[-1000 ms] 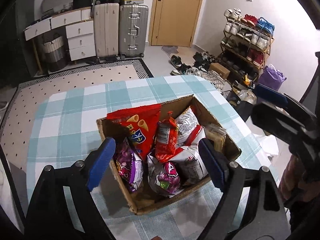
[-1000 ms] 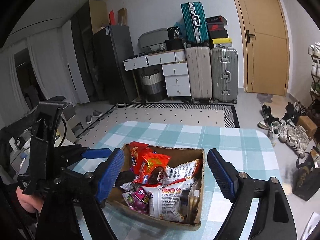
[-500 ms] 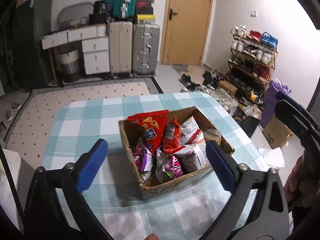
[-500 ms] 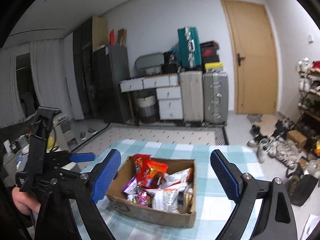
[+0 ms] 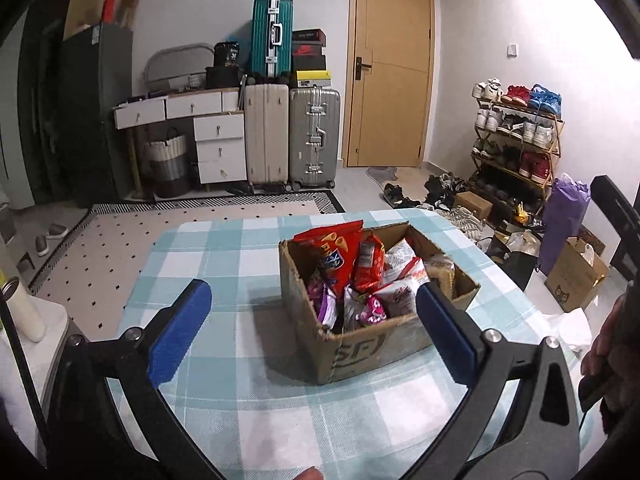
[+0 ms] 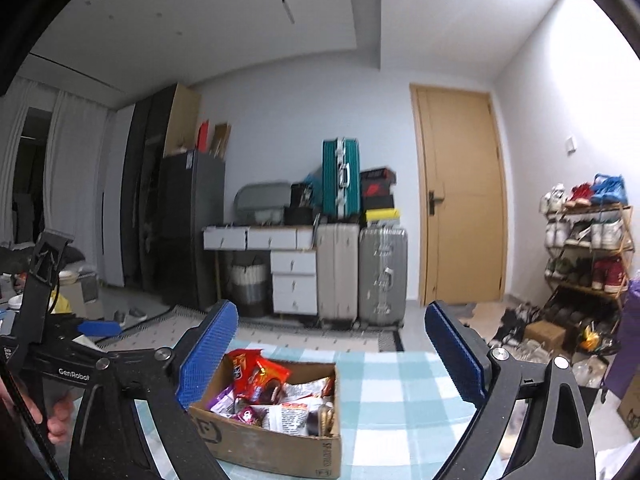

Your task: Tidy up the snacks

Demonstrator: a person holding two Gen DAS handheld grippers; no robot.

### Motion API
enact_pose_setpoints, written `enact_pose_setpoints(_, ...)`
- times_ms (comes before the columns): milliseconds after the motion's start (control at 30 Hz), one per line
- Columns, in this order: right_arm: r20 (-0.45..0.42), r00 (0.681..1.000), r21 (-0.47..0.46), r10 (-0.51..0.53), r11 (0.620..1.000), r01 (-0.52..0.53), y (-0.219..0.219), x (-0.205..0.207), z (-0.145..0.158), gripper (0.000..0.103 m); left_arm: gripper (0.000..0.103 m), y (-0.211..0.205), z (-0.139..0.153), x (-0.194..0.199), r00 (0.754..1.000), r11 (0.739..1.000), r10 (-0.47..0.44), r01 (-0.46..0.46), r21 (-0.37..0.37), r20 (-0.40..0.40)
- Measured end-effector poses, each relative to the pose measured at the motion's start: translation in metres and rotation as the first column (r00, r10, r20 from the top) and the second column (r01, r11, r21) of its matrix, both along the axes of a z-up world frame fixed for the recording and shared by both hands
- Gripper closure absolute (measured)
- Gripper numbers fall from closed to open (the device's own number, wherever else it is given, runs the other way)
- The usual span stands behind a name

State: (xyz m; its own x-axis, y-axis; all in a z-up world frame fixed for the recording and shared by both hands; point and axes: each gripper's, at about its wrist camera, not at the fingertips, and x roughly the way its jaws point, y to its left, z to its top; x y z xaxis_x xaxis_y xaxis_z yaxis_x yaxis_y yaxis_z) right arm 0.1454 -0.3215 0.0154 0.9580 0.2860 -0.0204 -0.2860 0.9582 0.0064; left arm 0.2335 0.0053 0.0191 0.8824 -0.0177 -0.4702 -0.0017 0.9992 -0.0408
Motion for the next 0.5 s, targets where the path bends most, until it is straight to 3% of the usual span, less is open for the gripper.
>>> enact_pose_setpoints(200,0.037,0.999,-0.035,-0.03,0.999,0.031,-0.005,-0.02,-0.014,0.003,0.001,0.006,-0.016,-0.026,0.999,0.999,0.05,-0.05,-0.002,0.018)
enact_pose_setpoints(400,0.017,0.999,-0.061,-0.038,0.997,0.039,-0.008,-0.038,-0.043,0.002,0.001,0.0,-0.039,-0.049,0.994,0.994,0.068,-0.075,0.079,0.085)
enact_pose_setpoints(500,-0.002,0.999,-0.044,-0.042,0.998,0.041,-0.012,-0.043,-0.059,0.002,0.001,-0.001,-0.054,-0.053,0.995,0.993,0.064,-0.071,0.092,0.081)
